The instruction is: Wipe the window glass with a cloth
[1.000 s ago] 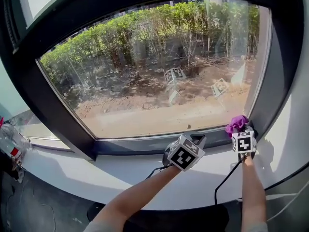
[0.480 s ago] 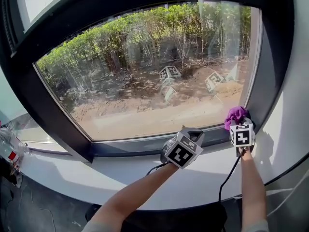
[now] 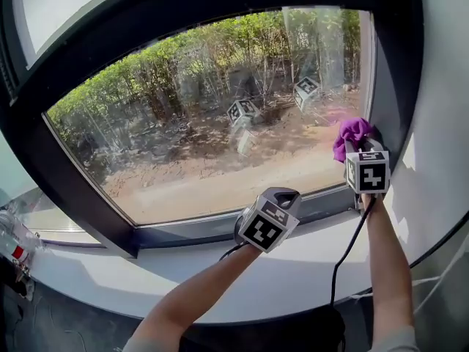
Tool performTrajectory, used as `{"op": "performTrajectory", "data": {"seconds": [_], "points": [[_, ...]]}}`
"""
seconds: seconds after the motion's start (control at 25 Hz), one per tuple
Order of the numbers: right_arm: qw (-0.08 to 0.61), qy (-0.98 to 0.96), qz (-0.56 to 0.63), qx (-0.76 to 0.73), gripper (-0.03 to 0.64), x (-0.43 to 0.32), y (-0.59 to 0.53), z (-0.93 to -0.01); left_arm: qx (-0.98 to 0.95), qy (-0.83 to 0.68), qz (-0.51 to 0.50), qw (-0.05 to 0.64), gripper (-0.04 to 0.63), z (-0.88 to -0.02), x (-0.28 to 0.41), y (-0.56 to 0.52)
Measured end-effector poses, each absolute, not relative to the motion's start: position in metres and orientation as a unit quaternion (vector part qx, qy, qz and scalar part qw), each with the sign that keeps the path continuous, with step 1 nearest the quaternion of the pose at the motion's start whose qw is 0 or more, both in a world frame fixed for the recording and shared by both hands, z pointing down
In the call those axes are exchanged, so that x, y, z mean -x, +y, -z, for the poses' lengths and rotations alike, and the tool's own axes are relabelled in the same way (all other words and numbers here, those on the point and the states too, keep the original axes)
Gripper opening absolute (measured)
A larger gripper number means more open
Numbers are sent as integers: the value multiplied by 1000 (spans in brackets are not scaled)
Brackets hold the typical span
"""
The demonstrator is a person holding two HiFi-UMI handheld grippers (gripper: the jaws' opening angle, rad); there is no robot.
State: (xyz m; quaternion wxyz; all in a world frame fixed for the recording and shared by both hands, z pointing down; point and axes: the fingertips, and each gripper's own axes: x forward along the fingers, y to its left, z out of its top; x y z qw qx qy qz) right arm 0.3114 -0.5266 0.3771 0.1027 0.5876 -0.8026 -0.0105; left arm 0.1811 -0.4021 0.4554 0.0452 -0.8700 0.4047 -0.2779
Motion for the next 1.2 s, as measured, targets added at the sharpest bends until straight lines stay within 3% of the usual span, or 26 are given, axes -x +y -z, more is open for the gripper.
{"op": "performTrajectory", "data": {"seconds": [0.68, 1.2], "points": [[-16, -767, 98, -634, 106, -329, -521, -141, 875, 407, 246, 89, 0, -393, -182, -395], [-61, -736, 96, -667, 104, -339, -518, -81, 877, 411, 233, 94, 0, -381, -173, -391]]}}
